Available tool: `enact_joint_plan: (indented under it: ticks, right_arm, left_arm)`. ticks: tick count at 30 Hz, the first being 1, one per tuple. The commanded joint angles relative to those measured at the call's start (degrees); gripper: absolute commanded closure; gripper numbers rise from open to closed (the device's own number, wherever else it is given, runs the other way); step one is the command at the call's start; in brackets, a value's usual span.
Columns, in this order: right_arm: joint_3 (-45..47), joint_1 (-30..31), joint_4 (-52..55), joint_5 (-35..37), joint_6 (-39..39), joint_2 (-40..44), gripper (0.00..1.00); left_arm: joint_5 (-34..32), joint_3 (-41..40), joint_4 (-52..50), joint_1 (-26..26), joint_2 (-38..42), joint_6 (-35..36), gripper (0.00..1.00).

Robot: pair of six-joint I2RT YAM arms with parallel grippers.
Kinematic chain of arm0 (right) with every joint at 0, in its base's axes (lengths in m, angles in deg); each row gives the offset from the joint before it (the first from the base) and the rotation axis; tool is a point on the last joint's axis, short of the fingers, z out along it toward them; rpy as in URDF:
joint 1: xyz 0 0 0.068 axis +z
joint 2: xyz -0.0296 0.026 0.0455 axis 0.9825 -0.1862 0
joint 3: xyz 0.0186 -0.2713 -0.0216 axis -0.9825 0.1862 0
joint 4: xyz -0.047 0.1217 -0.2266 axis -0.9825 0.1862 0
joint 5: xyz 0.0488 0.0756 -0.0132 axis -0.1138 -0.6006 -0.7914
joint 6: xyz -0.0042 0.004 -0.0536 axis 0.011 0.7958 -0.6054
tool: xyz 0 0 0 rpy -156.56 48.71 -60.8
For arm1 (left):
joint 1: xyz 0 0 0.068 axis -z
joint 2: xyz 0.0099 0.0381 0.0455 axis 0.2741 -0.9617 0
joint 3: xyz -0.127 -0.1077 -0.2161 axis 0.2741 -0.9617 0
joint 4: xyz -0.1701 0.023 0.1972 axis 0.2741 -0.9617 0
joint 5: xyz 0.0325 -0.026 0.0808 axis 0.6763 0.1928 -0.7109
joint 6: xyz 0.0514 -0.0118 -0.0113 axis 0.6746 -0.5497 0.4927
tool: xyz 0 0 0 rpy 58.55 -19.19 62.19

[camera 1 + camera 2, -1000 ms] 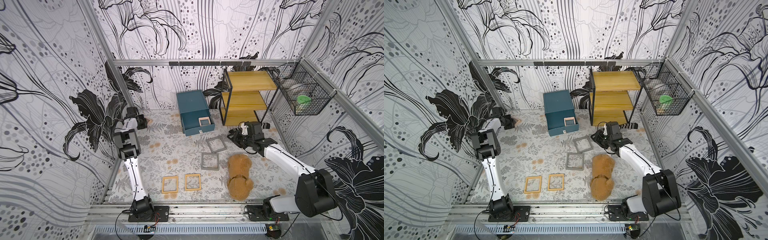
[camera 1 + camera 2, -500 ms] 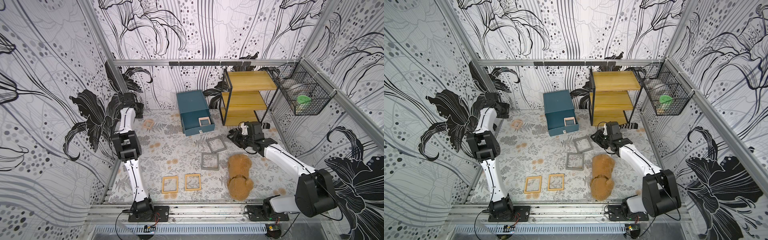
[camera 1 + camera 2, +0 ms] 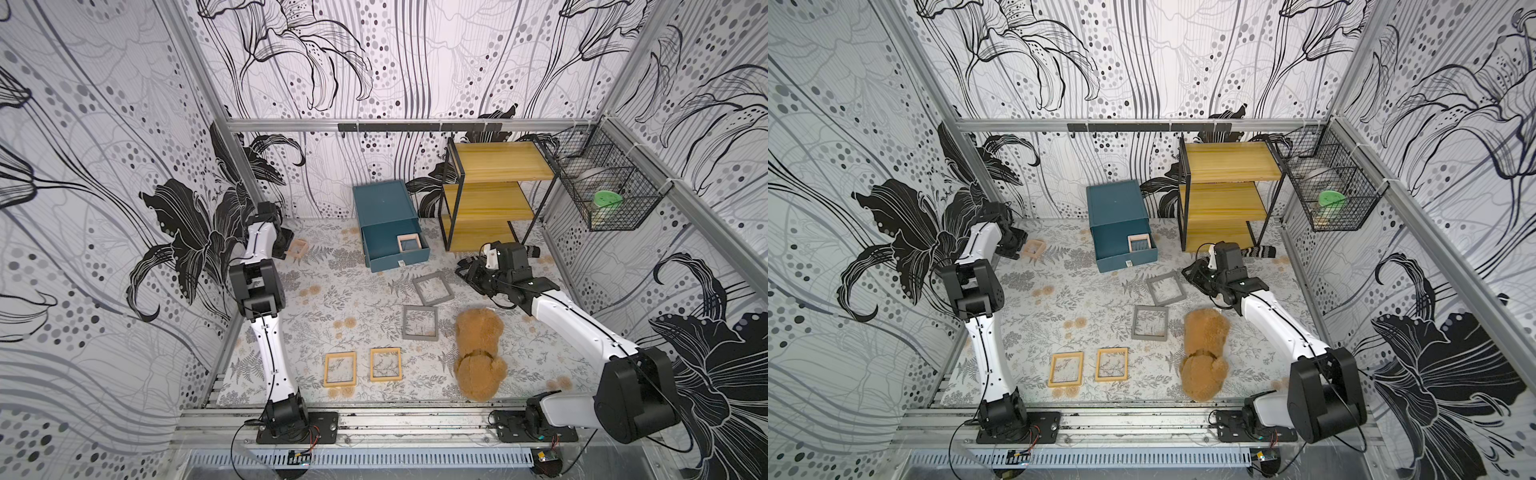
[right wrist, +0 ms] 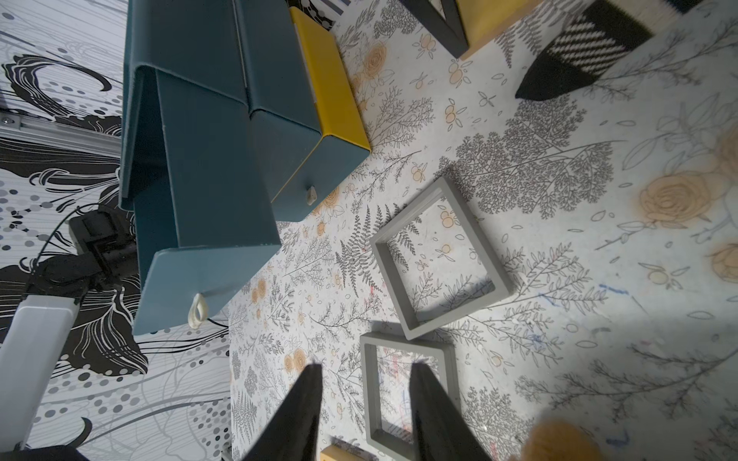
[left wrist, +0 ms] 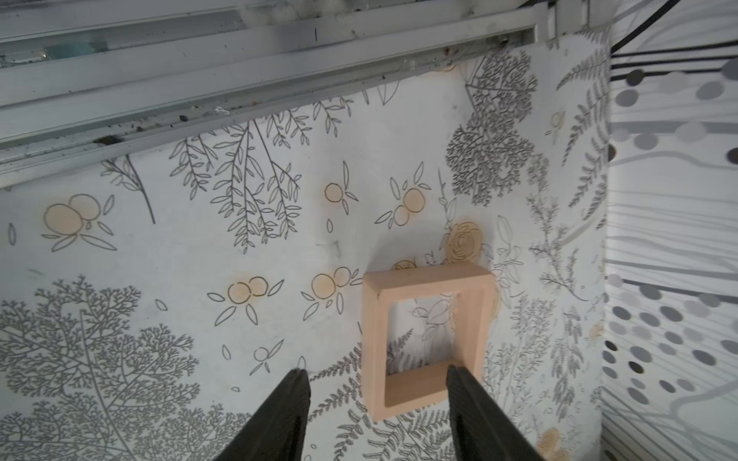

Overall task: Place the brooch boxes into the drawer by color
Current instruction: Move the brooch box to the center of the board, then pick up the brooch box from the center of the board.

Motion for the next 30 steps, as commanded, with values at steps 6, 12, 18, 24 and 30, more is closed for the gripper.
enact_joint_plan:
  ticks: [6,12,18,24,30]
  right_arm:
    - [-0.17,-0.25,1.84,-0.18,-1.08,1.64,0.59]
    - [0.21,-0.27,1.72,-0.18,-0.89,1.97,0.59]
    - [0.21,-0.3,1.36,-0.18,-0.69,1.91,0.59]
    - [0.42,-0.25,1.71,0.0,-0.66,2.49,0.59]
    - [1.17,-0.25,1.97,0.41,-0.17,3.55,0.59]
  left_arm:
    - [-0.31,-0.92,0.43,0.51,0.05,1.24,0.52]
    - [1.44,-2.62,1.35,1.73,-0.12,0.42,0.52]
    - [1.88,-4.14,2.56,2.28,0.23,-0.14,0.52]
    - [1.45,-5.2,2.86,2.27,0.1,-0.16,0.55]
    - [1.49,-4.46,4.54,2.09,-0.62,-1.12,0.58]
